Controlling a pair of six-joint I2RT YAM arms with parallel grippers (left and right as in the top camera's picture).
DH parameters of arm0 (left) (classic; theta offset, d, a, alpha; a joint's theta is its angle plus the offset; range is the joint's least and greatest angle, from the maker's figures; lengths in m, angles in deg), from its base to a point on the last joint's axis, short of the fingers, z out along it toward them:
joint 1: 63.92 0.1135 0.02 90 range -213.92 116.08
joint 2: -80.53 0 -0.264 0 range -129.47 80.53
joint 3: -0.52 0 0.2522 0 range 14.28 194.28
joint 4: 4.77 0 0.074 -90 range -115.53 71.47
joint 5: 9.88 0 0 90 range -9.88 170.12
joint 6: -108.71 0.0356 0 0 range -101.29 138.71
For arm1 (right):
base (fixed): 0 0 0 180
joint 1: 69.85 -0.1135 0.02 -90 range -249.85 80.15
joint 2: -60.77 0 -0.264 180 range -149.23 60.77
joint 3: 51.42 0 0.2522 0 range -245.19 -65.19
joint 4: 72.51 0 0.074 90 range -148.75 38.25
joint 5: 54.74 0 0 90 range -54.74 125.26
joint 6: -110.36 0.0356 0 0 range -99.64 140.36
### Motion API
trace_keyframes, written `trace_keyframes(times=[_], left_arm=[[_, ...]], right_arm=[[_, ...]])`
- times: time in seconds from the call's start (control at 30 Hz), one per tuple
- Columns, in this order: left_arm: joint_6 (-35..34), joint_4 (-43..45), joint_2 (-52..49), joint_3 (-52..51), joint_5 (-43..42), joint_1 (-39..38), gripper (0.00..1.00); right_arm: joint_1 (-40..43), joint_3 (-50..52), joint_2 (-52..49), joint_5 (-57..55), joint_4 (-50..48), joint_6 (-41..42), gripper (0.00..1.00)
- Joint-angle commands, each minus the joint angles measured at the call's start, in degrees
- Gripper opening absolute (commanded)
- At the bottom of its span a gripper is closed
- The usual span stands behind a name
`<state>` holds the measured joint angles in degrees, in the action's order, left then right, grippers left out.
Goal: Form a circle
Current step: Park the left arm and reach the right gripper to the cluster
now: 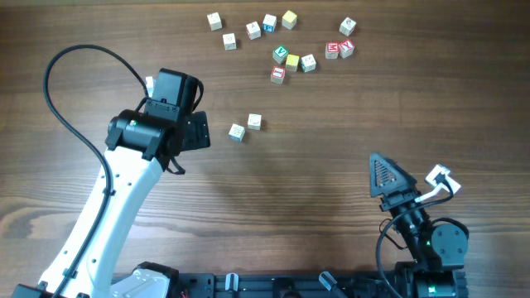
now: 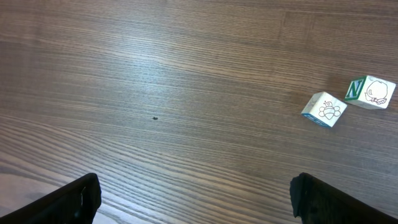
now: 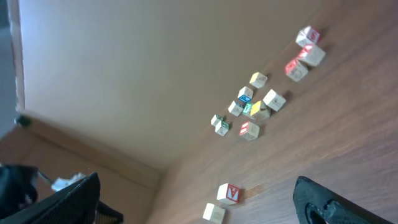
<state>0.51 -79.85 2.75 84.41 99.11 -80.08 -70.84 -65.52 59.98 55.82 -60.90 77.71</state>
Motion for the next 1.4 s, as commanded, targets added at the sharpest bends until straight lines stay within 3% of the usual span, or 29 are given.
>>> trace_keyframes(times=[0.0,0.23,0.37,0.53,0.7,1.1,1.23,1.37], left_arm=[[-0.72,0.00,0.26,0.39,-0.50,0.15,1.00],[-0.72,0.20,0.26,0.39,-0.50,0.15,1.00],[-0.72,0.17,0.26,0.39,-0.50,0.15,1.00],[-0.72,0.20,0.26,0.39,-0.50,0.15,1.00],[-0.72,0.20,0.24,0.39,-0.50,0.15,1.00],[-0.72,0.20,0.26,0.39,-0.50,0.15,1.00],[-0.72,0.20,0.26,0.39,-0.50,0.15,1.00],[-0.72,0.20,0.26,0.39,-0.50,0.15,1.00]], right_arm=[[-0.22,-0.07,0.02,2.38,-1.09,-7.10,0.99],[-0.22,-6.51,-10.82,4.37,-1.01,-16.39,0.99],[-0.24,-15.08,-27.17,5.46,-0.72,-23.17,0.99],[-0.24,-29.97,-48.72,6.36,6.12,-31.58,0.99],[-0.55,-50.34,-69.40,6.47,19.58,-38.25,0.99],[-9.51,-90.62,-101.96,-4.26,35.21,-43.87,1.00],[-9.27,-92.26,-107.41,-3.69,32.20,-45.31,1.00],[-10.88,-92.26,-112.08,-1.29,32.17,-61.55,1.00]])
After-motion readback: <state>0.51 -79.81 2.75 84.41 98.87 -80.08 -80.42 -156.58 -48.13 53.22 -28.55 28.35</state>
